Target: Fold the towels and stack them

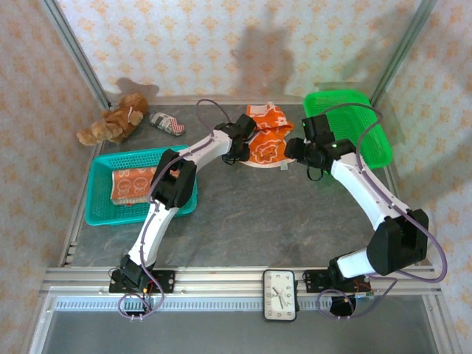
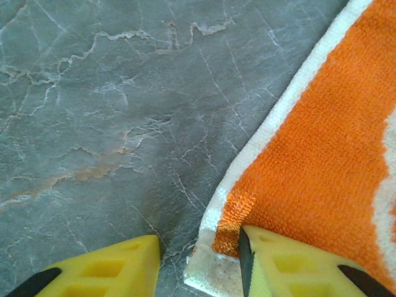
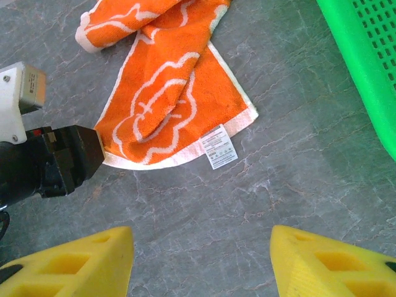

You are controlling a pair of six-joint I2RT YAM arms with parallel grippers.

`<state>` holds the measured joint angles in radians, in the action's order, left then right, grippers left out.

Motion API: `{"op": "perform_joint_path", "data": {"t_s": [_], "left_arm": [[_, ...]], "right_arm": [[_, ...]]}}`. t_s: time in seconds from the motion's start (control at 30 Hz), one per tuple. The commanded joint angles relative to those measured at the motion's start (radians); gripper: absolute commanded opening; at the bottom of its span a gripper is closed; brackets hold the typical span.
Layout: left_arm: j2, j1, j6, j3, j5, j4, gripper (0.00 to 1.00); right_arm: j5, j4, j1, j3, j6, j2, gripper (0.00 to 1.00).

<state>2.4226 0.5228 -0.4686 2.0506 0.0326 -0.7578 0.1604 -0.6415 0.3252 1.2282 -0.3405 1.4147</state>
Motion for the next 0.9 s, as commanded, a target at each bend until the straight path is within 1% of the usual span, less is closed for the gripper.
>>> {"op": "perform_joint_path", "data": {"t_s": [0.0, 0.03, 0.1, 0.13, 0.27, 0.4, 0.53, 0.63, 0.73, 0.87], "left_arm": [[0.029, 0.0, 0.019, -0.003, -0.023, -0.038, 0.28], [0.019, 0.0, 0.015, -0.026, -0.019, -0.025, 0.17], [-0.01, -0.001, 0.011, -0.073, -0.029, -0.007, 0.04], [-0.033, -0.001, 0.008, -0.099, -0.044, -0.005, 0.0], [-0.132, -0.01, 0.002, -0.213, -0.112, -0.002, 0.0], [-0.243, -0.026, -0.004, -0.362, -0.127, 0.025, 0.0], [-0.335, -0.037, -0.022, -0.502, -0.125, 0.067, 0.0], [-0.357, -0.04, -0.037, -0.547, -0.107, 0.084, 0.0], [-0.355, -0.04, -0.045, -0.55, -0.09, 0.083, 0.0], [-0.357, -0.04, -0.049, -0.556, -0.083, 0.087, 0.0]], "right_arm": [[-0.024, 0.015, 0.01, -0.003, -0.01, -0.01, 0.6], [-0.023, 0.019, 0.01, -0.003, -0.011, -0.007, 0.6], [-0.021, 0.026, 0.014, -0.003, -0.013, 0.004, 0.6], [-0.019, 0.027, 0.016, -0.003, -0.015, 0.013, 0.6], [-0.018, 0.036, 0.035, -0.006, -0.026, 0.07, 0.6], [-0.025, 0.066, 0.064, -0.013, -0.051, 0.142, 0.54], [-0.012, 0.093, 0.082, 0.0, -0.069, 0.234, 0.47], [-0.004, 0.107, 0.096, 0.02, -0.064, 0.312, 0.45], [0.001, 0.111, 0.104, 0.045, -0.062, 0.392, 0.41], [0.008, 0.124, 0.115, 0.071, -0.064, 0.454, 0.41]]}}
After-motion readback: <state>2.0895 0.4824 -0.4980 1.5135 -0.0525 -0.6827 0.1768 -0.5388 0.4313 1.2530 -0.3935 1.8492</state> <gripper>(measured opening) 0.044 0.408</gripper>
